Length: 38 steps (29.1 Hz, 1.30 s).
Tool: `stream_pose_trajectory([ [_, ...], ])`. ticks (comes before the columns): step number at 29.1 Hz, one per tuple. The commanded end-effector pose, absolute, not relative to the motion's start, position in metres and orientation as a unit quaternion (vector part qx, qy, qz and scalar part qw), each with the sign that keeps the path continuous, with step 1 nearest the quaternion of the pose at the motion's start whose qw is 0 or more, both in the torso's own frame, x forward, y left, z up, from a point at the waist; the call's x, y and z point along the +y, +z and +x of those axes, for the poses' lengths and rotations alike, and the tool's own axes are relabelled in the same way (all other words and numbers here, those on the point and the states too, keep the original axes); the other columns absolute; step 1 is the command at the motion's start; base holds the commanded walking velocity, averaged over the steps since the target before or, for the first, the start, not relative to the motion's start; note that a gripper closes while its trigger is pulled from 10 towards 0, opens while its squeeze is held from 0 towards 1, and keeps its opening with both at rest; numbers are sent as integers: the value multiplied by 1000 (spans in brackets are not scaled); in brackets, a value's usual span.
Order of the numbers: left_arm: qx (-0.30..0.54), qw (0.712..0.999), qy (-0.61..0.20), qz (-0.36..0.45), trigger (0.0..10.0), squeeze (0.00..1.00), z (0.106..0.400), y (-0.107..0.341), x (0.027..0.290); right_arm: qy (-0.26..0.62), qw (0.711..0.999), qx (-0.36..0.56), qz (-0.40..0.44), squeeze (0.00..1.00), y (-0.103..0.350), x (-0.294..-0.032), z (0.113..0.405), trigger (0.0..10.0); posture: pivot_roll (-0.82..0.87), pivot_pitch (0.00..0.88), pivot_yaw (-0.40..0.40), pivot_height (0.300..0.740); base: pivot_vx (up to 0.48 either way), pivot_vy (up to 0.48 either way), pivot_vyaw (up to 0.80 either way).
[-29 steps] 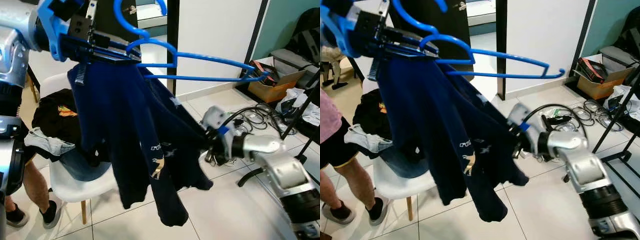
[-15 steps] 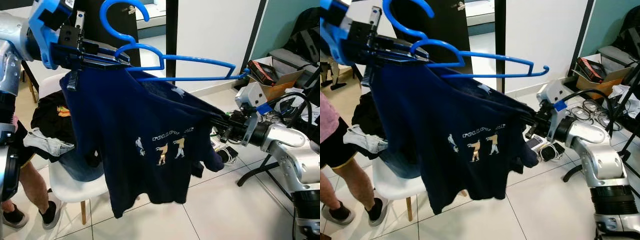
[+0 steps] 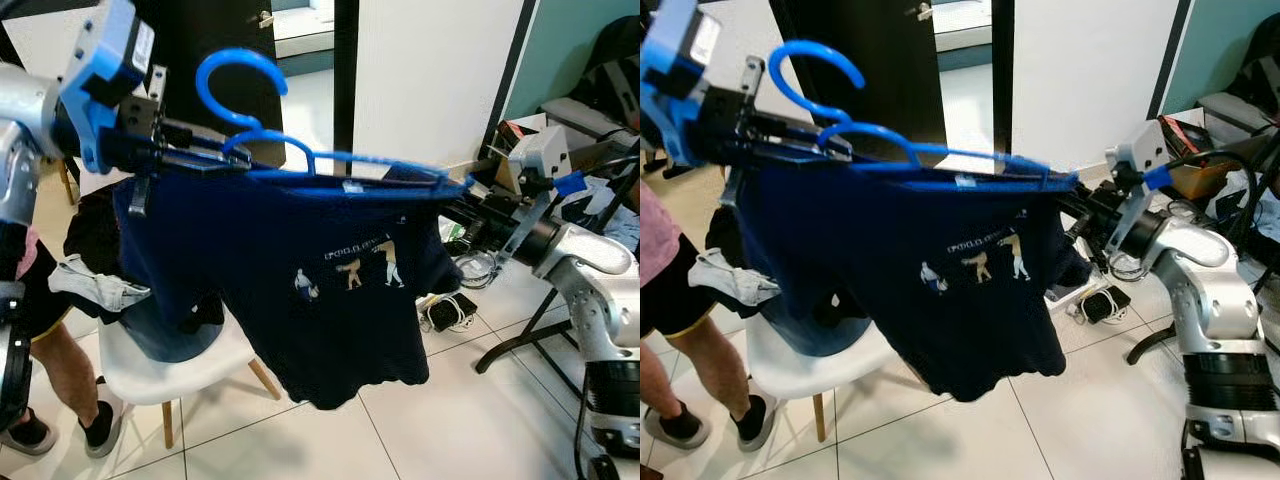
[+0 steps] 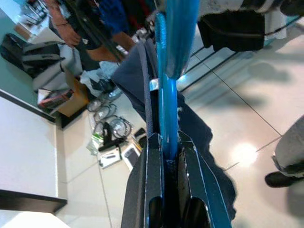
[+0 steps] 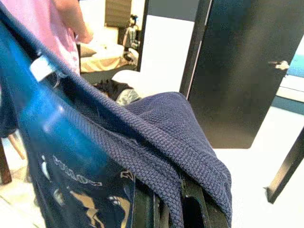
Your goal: Hang hanger
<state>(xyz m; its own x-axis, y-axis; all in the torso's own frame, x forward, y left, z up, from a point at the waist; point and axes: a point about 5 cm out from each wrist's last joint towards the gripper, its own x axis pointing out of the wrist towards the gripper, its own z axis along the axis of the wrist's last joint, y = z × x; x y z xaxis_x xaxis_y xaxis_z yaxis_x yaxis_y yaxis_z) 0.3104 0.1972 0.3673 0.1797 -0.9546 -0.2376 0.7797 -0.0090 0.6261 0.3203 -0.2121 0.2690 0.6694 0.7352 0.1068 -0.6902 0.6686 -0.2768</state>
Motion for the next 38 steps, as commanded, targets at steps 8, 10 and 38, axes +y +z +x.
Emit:
stream_pose_trajectory([
  [8,-109,700,-594,381,10000,0,312,368,208,421,890,-128,-120,0,280,-205,318,0,31,15,52,740,0,0,0],
  [10,-109,707,-579,391,10000,0,314,369,210,433,884,-124,-124,0,279,-203,317,0,33,17,49,740,0,0,0],
  [38,-109,730,-526,423,10000,0,306,379,229,510,844,-105,-129,0,272,-182,309,0,77,59,30,740,0,0,0],
])
